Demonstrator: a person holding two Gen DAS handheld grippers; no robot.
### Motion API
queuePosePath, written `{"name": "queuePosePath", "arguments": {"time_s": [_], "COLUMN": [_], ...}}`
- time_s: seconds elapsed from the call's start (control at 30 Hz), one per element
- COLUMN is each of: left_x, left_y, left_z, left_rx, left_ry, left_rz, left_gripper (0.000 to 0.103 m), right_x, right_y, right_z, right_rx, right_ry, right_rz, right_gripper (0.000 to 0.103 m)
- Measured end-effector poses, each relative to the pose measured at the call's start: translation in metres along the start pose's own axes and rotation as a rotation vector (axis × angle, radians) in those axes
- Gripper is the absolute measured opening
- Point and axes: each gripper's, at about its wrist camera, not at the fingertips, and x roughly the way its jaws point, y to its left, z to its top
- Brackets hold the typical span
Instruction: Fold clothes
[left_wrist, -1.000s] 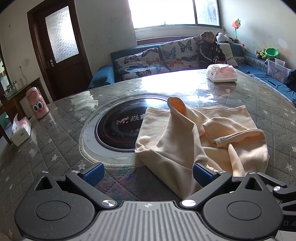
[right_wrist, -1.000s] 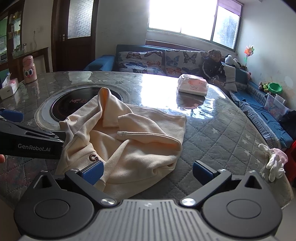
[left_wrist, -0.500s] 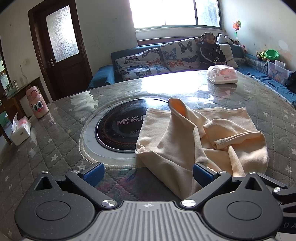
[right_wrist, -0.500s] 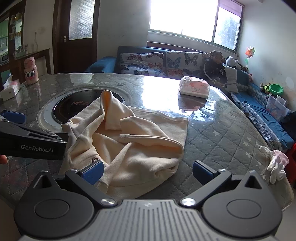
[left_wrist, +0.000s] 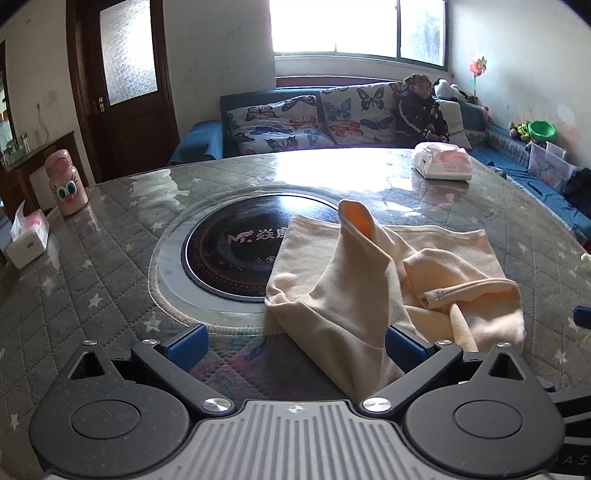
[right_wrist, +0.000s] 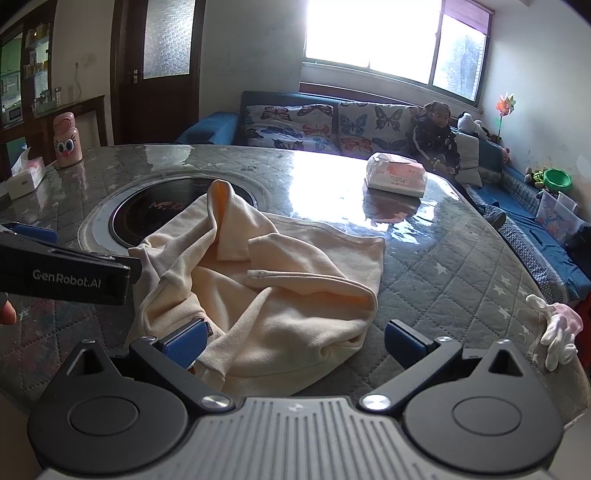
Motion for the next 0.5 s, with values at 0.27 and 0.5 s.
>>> {"name": "queuePosePath", "arguments": {"time_s": [0.27,0.5], "left_x": [0.006,0.013], "left_y": [0.004,-0.008], "left_z": [0.008,0.016], "left_rx": [0.007,0.053], "left_ry": [-0.003,-0.013], "left_rz": [0.108,0.148], "left_gripper": [0.103,0.103], "right_x": [0.005,0.009], "right_y": [-0.001,-0.007], "right_z": [0.004,0.008], "right_rx": [-0.003,0.010], "right_ry": [0.000,0.001], "right_rz": [0.015,0.011], "right_gripper": [0.103,0.103]}}
